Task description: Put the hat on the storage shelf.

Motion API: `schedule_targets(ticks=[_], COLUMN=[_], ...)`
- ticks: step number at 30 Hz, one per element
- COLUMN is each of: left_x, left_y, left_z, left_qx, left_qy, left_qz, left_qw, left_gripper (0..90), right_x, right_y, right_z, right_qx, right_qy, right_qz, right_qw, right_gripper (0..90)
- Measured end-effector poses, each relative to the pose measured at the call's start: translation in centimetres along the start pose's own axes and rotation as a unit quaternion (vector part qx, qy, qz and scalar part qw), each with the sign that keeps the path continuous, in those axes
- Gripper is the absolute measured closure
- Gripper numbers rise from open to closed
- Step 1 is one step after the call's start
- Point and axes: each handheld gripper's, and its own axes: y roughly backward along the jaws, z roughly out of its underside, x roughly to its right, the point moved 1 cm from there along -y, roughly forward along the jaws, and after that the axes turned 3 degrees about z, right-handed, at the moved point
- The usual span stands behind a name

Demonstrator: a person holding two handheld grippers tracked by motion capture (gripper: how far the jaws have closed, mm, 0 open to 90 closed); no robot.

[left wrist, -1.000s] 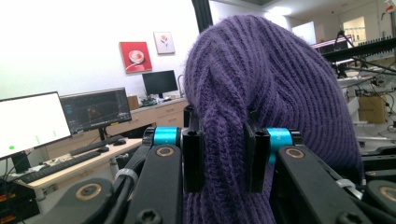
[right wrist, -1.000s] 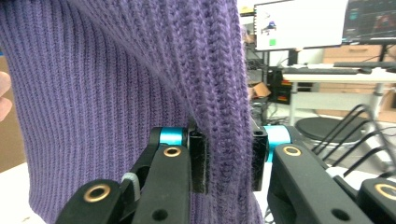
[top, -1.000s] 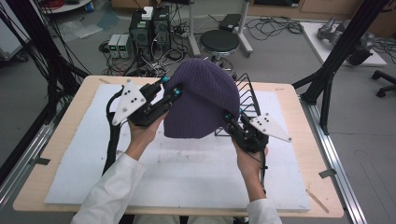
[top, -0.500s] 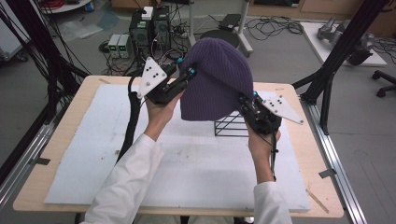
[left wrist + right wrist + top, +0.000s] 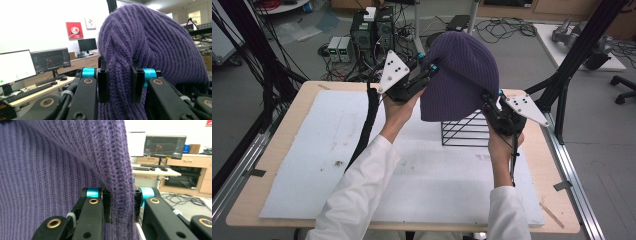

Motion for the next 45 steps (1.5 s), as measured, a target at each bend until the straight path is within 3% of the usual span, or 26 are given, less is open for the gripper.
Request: schedule_targets(ticks=[4, 6, 8, 12, 19, 25, 30, 34, 39, 45], left_x=[0.4, 0.7, 1.1, 1.4, 1.9, 2.1, 2.4, 2.3, 2.7, 3.6], left_y=[-0.8, -1.3, -2.1, -2.8, -4.0, -4.5, -4.8, -4.8, -4.9, -4.8], left_z=[0.0, 0.2, 0.8, 1.5, 3.0, 3.9, 4.4, 4.3, 4.9, 6.6], left_qx=[0.0, -0.003, -0.013, -0.022, -0.044, -0.06, -0.065, -0.062, -0.069, -0.082], left_qy=[-0.004, -0.012, -0.032, -0.043, -0.076, -0.08, -0.086, -0.093, -0.099, -0.089], left_qz=[0.004, 0.008, 0.01, 0.009, 0.011, 0.015, 0.012, 0.011, 0.013, 0.027], left_qw=[1.0, 0.9999, 0.9993, 0.9988, 0.9961, 0.9948, 0.9942, 0.9937, 0.9927, 0.9922], left_gripper=[74.0, 74.0, 73.8, 73.7, 73.6, 73.3, 73.2, 73.0, 73.0, 72.7], right_x=[0.7, 1.2, 1.6, 2.3, 3.0, 3.3, 3.6, 3.6, 3.5, 4.0], right_y=[0.0, -0.1, -0.1, -0.2, -0.3, -0.4, -0.4, 0.0, -0.3, -0.1], right_z=[0.0, 0.1, 0.3, 0.8, 2.8, 4.3, 4.3, 4.0, 4.6, 6.4], right_qx=[0.005, -0.003, -0.009, -0.02, -0.049, -0.067, -0.071, -0.052, -0.078, -0.114], right_qy=[-0.004, -0.005, -0.007, -0.007, -0.029, -0.038, -0.04, -0.043, -0.031, -0.041], right_qz=[0.018, 0.028, 0.041, 0.06, 0.063, 0.065, 0.068, 0.071, 0.072, 0.074], right_qw=[0.9998, 0.9996, 0.9991, 0.998, 0.9964, 0.9949, 0.9944, 0.9952, 0.9939, 0.9898], right_gripper=[78.9, 78.8, 78.8, 78.7, 78.5, 78.5, 78.4, 78.4, 78.2, 77.3])
